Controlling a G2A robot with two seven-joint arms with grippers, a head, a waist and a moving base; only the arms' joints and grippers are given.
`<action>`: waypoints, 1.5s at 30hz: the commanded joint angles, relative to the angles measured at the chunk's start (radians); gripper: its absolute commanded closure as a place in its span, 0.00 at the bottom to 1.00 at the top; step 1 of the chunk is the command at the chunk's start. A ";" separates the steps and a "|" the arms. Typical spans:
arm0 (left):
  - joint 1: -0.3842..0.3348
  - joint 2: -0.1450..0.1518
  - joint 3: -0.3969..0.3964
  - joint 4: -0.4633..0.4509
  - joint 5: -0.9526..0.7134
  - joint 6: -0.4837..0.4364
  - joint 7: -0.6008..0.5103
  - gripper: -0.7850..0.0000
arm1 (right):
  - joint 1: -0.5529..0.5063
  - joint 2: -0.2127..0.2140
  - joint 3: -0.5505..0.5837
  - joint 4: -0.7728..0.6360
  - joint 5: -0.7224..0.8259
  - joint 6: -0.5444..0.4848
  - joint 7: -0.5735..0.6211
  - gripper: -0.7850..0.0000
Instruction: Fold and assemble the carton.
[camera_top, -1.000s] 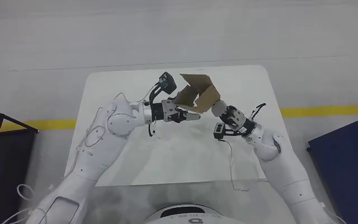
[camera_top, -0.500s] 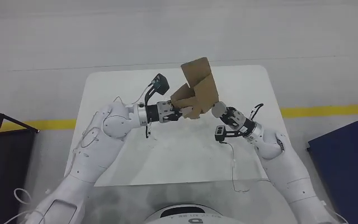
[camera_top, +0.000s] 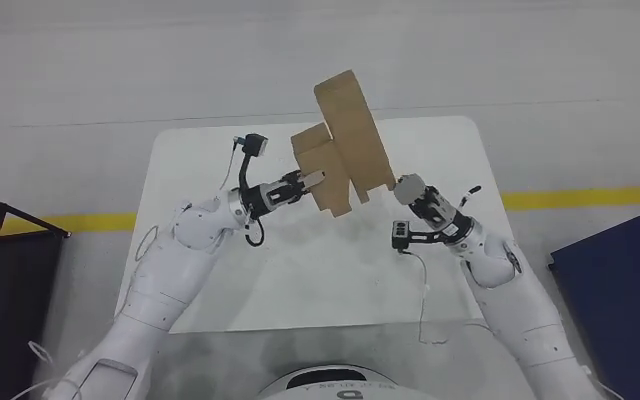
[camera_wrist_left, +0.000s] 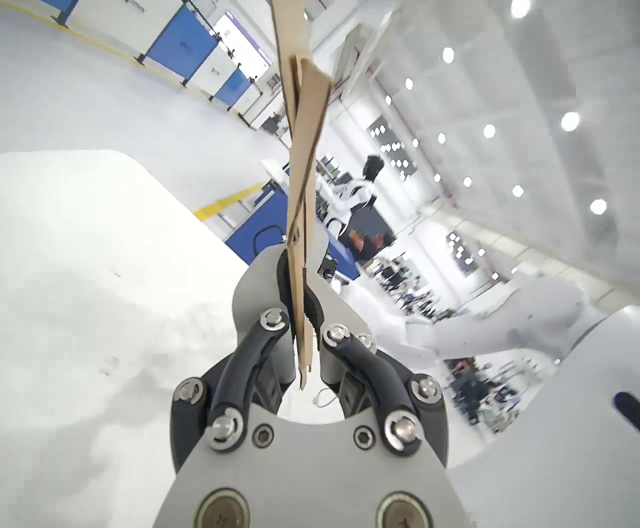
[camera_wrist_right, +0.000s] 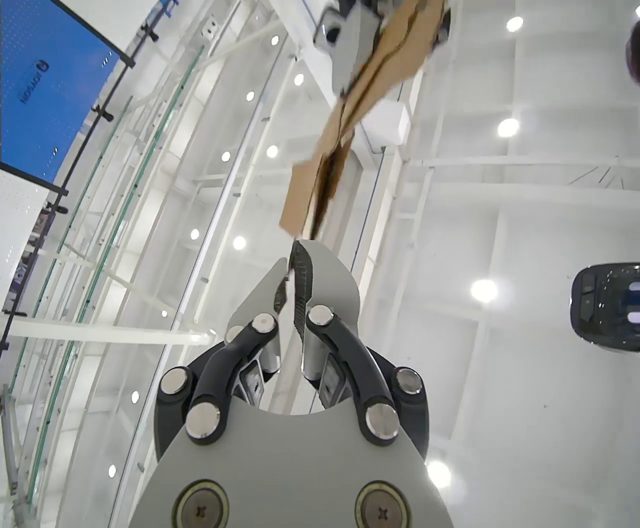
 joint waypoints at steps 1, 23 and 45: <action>-0.004 -0.002 0.008 0.024 -0.077 0.045 -0.027 1.00 | -0.009 0.000 0.047 -0.009 -0.027 -0.028 0.060 0.00; -0.076 -0.044 0.100 0.065 -0.388 0.264 -0.205 1.00 | -0.020 -0.037 0.178 0.059 -0.962 -0.593 0.976 0.00; -0.021 0.001 -0.016 0.029 -0.254 0.303 -0.407 1.00 | -0.041 0.037 0.251 -0.228 -2.260 -1.006 1.000 0.00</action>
